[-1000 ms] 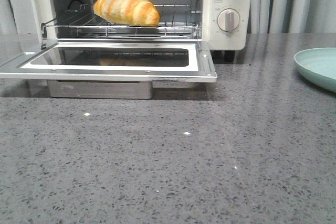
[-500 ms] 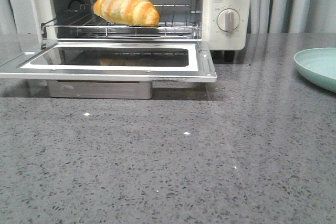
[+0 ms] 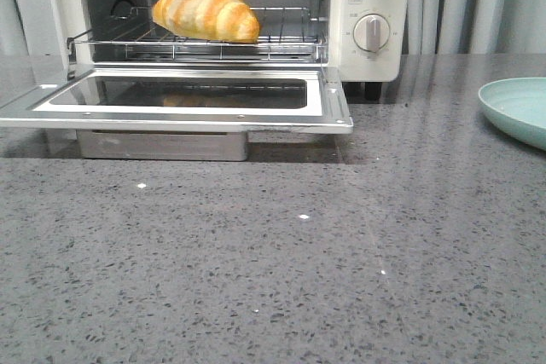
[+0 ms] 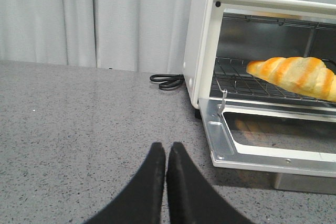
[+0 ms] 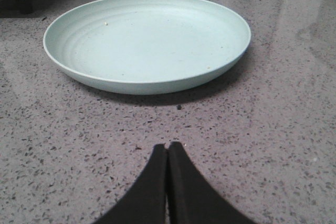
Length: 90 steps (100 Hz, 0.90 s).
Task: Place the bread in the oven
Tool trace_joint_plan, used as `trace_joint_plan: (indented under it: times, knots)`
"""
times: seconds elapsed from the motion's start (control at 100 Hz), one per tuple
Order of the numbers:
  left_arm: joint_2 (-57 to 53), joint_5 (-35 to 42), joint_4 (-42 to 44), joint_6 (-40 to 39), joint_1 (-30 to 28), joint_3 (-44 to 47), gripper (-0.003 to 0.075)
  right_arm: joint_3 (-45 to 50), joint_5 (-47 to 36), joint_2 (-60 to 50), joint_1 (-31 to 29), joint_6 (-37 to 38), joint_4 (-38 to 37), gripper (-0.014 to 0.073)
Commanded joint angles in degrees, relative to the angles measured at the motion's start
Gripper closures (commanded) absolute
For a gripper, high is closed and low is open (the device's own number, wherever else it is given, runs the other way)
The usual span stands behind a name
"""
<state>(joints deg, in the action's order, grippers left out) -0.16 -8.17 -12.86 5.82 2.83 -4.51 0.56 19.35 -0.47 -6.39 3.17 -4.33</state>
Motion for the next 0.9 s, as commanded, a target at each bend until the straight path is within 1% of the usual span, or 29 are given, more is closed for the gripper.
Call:
trace_joint_plan:
  times: [0.0,0.79,0.89]
  knots:
    - [-0.9,4.4,-0.6,-0.2,-0.1,-1.6,0.0741,1.4,-1.1,-1.1,-0.3,-0.4,-0.2,0.0669]
    - [-0.9,4.4,-0.6,-0.2,-0.1,-1.6,0.0741,1.4,-1.1,-1.1,-0.3,-0.4,-0.2,0.0669]
    - [-0.9,4.3,-0.6,-0.2,-0.1,-0.3,0.0741,1.4,-1.1,-1.1,-0.3,-0.4,-0.2,0.0669]
